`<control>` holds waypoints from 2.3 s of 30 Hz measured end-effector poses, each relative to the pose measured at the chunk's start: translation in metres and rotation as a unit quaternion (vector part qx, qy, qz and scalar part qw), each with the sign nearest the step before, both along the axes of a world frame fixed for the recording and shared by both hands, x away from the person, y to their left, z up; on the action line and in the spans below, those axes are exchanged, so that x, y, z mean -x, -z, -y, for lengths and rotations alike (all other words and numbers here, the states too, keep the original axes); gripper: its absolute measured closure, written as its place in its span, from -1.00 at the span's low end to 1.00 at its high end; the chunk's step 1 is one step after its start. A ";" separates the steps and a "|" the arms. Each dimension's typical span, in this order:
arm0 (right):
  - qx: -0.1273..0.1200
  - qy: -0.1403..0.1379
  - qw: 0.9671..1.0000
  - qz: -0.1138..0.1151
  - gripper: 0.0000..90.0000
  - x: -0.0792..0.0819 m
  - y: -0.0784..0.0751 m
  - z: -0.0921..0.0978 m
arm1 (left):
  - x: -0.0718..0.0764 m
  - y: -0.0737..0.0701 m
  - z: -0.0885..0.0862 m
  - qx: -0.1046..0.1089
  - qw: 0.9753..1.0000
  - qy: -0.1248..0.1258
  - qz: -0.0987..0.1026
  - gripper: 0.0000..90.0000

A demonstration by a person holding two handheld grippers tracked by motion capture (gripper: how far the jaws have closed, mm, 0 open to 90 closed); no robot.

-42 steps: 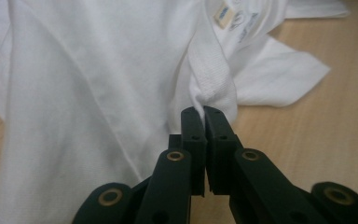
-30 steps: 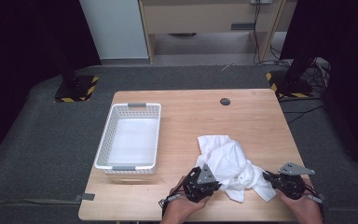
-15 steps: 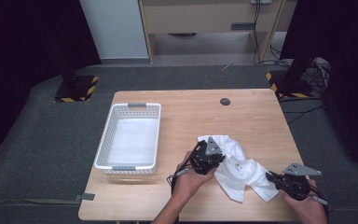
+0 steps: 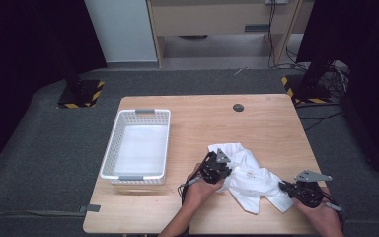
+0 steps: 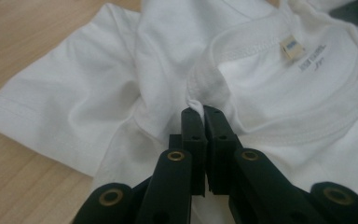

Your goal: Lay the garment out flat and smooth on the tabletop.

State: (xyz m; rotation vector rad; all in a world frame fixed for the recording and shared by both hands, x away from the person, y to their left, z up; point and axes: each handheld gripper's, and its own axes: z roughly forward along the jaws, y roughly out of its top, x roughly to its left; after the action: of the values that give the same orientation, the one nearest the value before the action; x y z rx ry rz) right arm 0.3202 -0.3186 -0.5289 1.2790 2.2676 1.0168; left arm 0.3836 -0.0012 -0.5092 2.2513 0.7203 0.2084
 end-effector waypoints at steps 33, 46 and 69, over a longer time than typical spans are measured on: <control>-0.048 0.044 0.998 0.013 0.89 -0.003 -0.012 0.026 | 0.015 -0.028 0.006 0.056 0.998 -0.016 0.036 0.98; -0.038 0.055 0.998 0.001 0.57 -0.002 -0.004 0.030 | 0.003 -0.018 0.003 0.035 0.997 -0.048 0.041 0.33; -0.066 0.047 0.995 0.060 0.18 -0.001 -0.021 0.022 | 0.074 -0.022 -0.031 0.048 0.998 -0.038 0.021 -0.09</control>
State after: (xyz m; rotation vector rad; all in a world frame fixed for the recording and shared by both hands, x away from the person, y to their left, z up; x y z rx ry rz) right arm 0.3214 -0.3407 -0.5080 1.3263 2.0606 1.1924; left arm 0.3095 0.0297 -0.4873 2.1244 0.7777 0.2506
